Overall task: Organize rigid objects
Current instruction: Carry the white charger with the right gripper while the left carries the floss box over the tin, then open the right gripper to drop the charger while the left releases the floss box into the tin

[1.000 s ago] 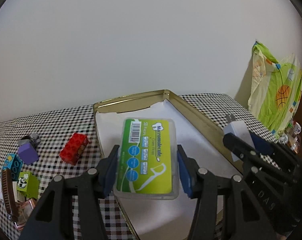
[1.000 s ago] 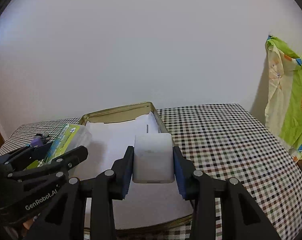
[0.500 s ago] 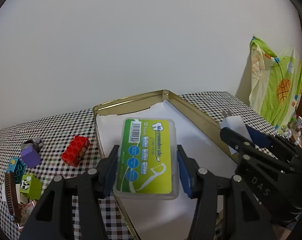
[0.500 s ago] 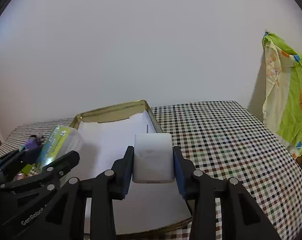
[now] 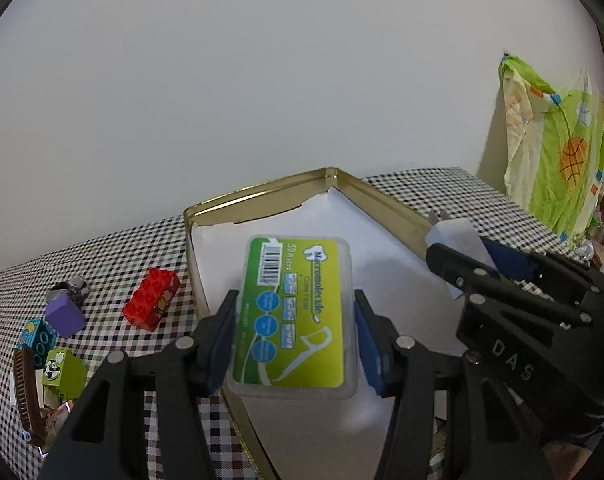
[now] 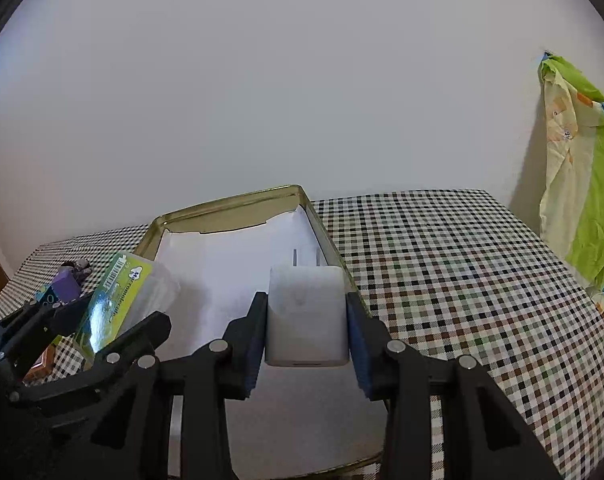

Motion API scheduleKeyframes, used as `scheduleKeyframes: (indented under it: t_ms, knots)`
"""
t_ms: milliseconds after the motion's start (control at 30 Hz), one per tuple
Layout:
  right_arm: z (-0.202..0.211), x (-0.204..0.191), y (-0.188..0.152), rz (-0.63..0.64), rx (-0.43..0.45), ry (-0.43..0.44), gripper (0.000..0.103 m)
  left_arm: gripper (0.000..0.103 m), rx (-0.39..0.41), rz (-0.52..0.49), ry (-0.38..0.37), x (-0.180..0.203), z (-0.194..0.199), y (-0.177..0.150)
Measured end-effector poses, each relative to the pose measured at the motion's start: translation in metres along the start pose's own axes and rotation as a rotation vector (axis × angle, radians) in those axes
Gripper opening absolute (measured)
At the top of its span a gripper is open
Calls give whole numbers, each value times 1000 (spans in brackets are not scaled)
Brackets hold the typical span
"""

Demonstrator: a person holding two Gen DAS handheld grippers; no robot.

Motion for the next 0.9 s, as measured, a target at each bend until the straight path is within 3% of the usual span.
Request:
scheduleKeyframes:
  t_ms: [900]
  knots:
    - [-2, -1, 1, -11, -5, 23, 41, 53, -51, -2, 43, -5, -11, -11]
Point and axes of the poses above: each gripper's, at about its wrist camera, not at the fingertips, and z roughly against the way its jaws point, x to its right, y to its top, the point moved 10 cm from there along -z, roughly the way its jaws point, and after that the axes turned 3 degrees about x, right-handed, at the moved point
